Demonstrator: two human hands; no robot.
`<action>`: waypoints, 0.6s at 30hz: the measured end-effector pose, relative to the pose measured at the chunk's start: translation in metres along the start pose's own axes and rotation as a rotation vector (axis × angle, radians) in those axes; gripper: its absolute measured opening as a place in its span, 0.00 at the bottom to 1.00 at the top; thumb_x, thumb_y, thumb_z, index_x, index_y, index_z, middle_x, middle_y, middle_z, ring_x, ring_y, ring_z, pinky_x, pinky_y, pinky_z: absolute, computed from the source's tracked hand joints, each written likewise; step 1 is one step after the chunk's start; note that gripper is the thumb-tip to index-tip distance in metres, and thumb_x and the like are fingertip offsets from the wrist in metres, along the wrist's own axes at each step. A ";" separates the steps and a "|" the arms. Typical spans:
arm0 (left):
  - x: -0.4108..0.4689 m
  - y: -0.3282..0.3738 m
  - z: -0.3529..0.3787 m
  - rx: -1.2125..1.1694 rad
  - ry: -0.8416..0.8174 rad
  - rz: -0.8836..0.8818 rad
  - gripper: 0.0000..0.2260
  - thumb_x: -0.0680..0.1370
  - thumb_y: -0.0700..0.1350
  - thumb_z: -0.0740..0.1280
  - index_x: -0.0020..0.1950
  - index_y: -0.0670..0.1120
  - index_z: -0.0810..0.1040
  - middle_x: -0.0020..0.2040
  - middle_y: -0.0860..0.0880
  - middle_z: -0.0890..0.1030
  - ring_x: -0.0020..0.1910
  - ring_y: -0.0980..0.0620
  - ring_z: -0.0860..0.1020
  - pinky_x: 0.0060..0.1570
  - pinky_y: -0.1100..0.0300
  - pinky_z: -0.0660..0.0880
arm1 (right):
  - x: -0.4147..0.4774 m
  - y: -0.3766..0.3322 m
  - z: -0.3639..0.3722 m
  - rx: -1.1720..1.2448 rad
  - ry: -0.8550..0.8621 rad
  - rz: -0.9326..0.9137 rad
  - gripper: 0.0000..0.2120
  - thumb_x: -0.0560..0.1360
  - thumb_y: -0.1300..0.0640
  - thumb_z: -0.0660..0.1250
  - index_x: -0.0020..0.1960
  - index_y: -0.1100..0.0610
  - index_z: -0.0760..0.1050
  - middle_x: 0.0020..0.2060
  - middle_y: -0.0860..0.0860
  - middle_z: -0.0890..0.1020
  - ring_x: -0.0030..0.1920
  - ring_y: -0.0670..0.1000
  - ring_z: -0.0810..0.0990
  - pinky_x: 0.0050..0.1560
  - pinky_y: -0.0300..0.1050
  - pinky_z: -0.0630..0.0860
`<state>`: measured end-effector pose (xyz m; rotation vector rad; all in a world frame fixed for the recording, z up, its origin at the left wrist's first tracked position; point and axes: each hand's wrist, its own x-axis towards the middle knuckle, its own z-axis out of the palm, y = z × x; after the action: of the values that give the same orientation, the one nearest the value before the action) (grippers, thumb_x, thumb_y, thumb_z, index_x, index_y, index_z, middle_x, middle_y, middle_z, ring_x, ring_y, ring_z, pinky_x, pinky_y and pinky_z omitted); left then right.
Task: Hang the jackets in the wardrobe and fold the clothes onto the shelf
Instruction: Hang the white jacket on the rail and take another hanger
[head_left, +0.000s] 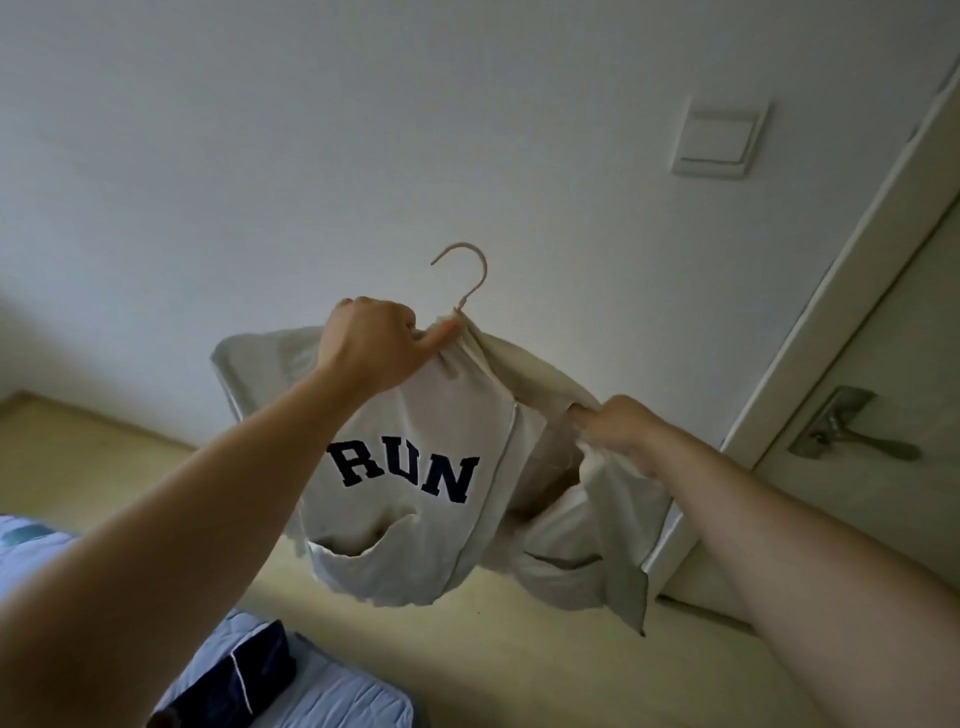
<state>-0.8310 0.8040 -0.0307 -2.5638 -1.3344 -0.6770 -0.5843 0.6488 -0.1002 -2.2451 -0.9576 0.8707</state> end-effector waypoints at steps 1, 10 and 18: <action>0.004 0.003 0.002 -0.003 -0.029 -0.015 0.38 0.72 0.78 0.47 0.24 0.46 0.67 0.20 0.51 0.70 0.25 0.51 0.72 0.31 0.59 0.63 | -0.003 -0.004 -0.005 0.066 0.046 0.023 0.22 0.77 0.44 0.66 0.47 0.66 0.78 0.38 0.54 0.81 0.37 0.54 0.80 0.33 0.43 0.73; 0.022 0.082 0.032 -0.349 -0.303 0.172 0.36 0.75 0.76 0.45 0.28 0.46 0.68 0.24 0.50 0.73 0.26 0.50 0.74 0.28 0.59 0.64 | -0.030 -0.018 -0.072 0.447 0.356 0.118 0.14 0.76 0.60 0.64 0.61 0.64 0.74 0.49 0.58 0.80 0.49 0.59 0.81 0.48 0.47 0.78; 0.005 0.212 0.064 -0.768 -0.490 0.452 0.33 0.73 0.75 0.47 0.29 0.48 0.70 0.23 0.54 0.71 0.24 0.57 0.69 0.28 0.59 0.62 | -0.089 0.030 -0.080 0.885 0.410 0.241 0.12 0.70 0.66 0.67 0.53 0.61 0.79 0.40 0.57 0.84 0.41 0.56 0.84 0.43 0.51 0.82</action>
<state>-0.6367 0.7058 -0.0730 -3.6606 -0.5549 -0.5588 -0.5613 0.5441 -0.0386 -1.6528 -0.0575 0.6931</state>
